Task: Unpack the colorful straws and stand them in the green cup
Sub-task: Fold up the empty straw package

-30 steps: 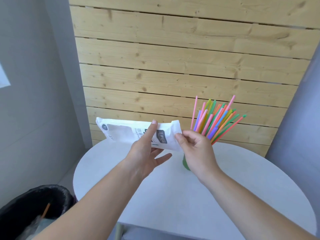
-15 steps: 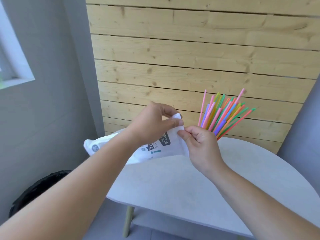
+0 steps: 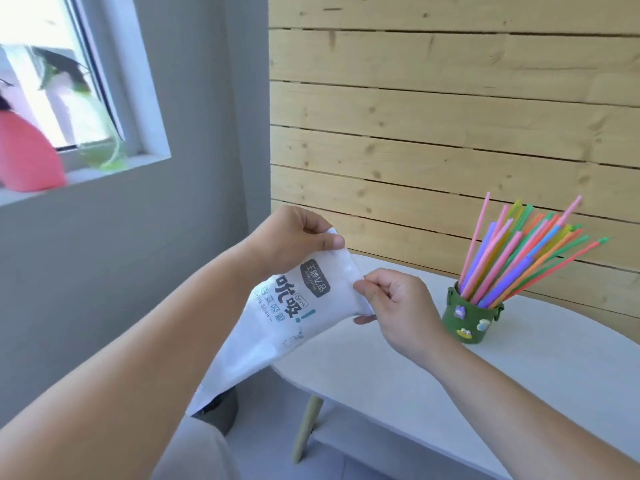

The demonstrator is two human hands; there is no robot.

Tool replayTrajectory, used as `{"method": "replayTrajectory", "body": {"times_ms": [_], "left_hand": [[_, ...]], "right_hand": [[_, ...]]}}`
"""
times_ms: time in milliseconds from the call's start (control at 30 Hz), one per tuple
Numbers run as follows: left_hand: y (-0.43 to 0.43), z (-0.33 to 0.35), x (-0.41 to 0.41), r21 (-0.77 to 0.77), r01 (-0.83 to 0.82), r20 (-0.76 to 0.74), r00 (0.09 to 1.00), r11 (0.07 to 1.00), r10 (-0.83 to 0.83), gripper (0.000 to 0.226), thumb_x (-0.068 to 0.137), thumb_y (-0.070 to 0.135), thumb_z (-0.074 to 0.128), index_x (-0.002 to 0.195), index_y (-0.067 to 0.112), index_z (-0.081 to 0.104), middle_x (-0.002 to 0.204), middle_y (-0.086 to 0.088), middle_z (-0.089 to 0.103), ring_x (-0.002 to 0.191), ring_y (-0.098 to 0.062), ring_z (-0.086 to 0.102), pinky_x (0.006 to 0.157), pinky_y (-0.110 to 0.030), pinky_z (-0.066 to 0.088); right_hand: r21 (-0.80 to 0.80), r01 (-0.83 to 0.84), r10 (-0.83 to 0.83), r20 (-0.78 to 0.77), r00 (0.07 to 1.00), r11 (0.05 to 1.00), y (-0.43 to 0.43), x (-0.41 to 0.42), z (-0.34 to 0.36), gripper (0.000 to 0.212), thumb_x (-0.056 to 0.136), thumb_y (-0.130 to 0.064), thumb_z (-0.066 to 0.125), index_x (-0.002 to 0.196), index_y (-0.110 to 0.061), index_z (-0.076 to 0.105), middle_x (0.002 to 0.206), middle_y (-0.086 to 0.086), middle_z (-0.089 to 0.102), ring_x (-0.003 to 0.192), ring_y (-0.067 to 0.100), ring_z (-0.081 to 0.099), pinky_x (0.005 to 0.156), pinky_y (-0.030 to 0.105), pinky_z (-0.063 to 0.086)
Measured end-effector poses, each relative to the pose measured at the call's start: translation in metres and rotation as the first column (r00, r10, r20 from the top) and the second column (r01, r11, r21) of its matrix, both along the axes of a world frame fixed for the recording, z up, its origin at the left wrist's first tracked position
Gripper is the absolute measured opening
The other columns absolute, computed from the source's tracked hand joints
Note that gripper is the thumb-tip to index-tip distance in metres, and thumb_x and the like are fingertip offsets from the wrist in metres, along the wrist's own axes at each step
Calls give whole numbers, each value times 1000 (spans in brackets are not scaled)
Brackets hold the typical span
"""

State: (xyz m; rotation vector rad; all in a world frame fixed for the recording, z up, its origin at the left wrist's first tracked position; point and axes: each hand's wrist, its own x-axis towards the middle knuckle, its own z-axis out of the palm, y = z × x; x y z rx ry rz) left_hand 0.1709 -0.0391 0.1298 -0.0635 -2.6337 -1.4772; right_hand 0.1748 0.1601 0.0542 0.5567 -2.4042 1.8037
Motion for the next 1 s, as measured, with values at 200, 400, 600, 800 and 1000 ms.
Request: {"method": "replayTrajectory", "body": {"times_ms": [200,400,600,800,1000], "left_hand": [[-59,-24,22,-7,-140,-45,989,990,140,41,96,38,74,131,19,70,122,1,75,97,-9,70,59,-13,51],[-151,-55,52,-69,-393,-150,913,917,380,38,103,34,62,136,15,65,125,6,66,121,-13,60,101,-27,44],[-216,-128,77,24,-471,163,872,882,461,24,104,39,58,122,23,65,115,4,65,96,-15,63,70,-25,46],[-243,-199,87,73,-524,297,824,848,484,18,104,35,58,112,21,67,113,-3,70,97,-18,65,71,-29,48],[-247,-233,83,104,-519,354,817,848,456,16,104,35,59,112,21,62,119,-7,68,113,-24,65,95,-34,48]], "right_hand": [[28,-76,72,137,988,997,-67,5,-19,23,103,-14,50,94,-3,69,86,16,74,66,25,76,65,46,63],[-9,-62,61,355,933,998,-150,10,-38,38,94,0,38,104,-18,71,102,6,75,76,24,77,72,32,64],[168,-35,-40,423,905,985,-209,6,-67,33,86,3,40,105,4,67,103,16,70,78,31,76,81,50,62],[324,-84,-54,396,917,942,-238,-17,-81,32,88,2,40,89,-13,69,101,8,71,78,31,75,80,47,63],[418,34,-161,272,949,908,-250,-37,-80,35,74,5,40,90,0,70,91,16,73,78,37,74,78,52,61]]}}
